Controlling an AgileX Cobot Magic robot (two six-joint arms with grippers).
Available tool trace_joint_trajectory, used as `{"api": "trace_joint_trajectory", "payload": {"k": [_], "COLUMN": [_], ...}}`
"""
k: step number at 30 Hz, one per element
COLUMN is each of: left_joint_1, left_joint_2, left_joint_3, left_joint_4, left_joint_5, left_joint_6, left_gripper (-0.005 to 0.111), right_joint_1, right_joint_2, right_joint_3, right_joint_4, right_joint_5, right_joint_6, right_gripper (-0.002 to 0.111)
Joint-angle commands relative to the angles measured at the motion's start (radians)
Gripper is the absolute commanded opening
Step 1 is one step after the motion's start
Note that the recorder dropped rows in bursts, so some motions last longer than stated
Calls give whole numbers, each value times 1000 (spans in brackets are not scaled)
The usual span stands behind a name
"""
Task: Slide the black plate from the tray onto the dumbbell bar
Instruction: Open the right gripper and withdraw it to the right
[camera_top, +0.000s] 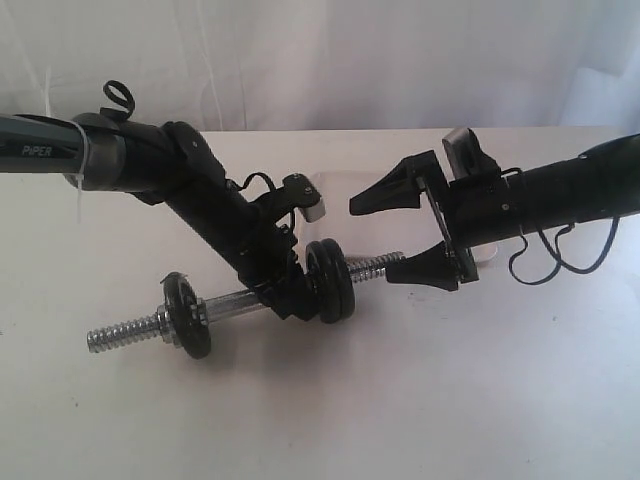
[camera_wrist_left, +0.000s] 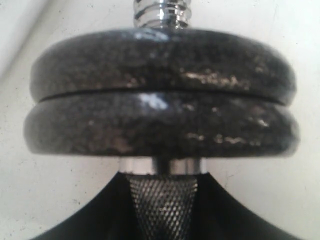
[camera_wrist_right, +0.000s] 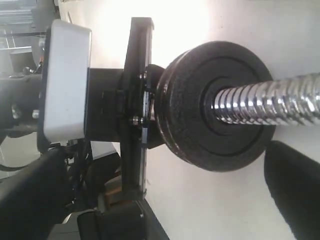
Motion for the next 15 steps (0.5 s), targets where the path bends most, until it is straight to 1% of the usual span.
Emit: {"api": "trace_joint_trajectory", "payload": {"k": [1, 6, 15], "left_joint_1": [3, 3, 3], "left_joint_2": [-149, -149, -149], "left_joint_3": [-17, -17, -17], "left_joint_4": [-74, -74, -74], "left_joint_5": [22, 19, 3], "left_joint_6": [0, 0, 0], "left_gripper": [0, 0, 0], "right_joint_1": [-19, -60, -100], "right_joint_2": [-12, -12, -12], "right_joint_3": [-1, -1, -1], "right_joint_4": [-34, -57, -57], "right_joint_5": [10, 10, 10], "right_joint_6": [-3, -3, -3], "right_gripper": [105, 105, 104]}}
